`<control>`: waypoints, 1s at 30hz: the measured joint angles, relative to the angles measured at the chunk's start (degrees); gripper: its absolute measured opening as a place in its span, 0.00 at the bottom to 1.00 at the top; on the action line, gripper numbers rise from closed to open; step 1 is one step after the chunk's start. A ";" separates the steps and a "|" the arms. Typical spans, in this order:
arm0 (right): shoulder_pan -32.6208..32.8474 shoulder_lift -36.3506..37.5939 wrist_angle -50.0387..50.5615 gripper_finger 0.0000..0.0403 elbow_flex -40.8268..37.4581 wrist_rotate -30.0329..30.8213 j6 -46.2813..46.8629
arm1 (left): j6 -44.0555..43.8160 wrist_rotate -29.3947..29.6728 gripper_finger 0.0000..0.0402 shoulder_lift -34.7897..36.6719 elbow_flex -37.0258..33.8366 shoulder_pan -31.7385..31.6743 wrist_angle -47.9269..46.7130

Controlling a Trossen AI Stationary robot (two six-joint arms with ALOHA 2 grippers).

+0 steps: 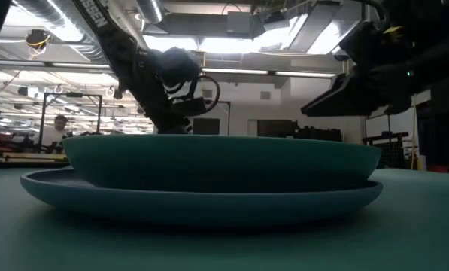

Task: Stack plastic plates
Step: Stack the green transparent plate on top of the blue transparent plate

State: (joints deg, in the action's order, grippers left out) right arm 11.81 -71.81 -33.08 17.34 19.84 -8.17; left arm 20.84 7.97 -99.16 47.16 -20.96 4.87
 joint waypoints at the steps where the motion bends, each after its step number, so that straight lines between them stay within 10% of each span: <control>1: 0.01 -0.01 -0.13 0.36 0.00 -0.04 0.00 | 0.77 0.01 0.23 -0.32 0.00 -0.15 -0.03; 12: 0.13 -0.02 -0.30 0.36 0.00 0.00 0.29 | 15.45 0.23 0.23 -5.52 0.00 -0.21 5.66; 30: 0.15 -0.04 -0.17 0.36 0.00 0.03 0.40 | 15.72 -1.85 0.21 -8.06 0.07 -2.73 9.13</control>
State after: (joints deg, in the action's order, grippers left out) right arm 11.97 -71.85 -33.25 17.34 19.87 -7.77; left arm 36.56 6.12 -107.22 47.22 -23.69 14.00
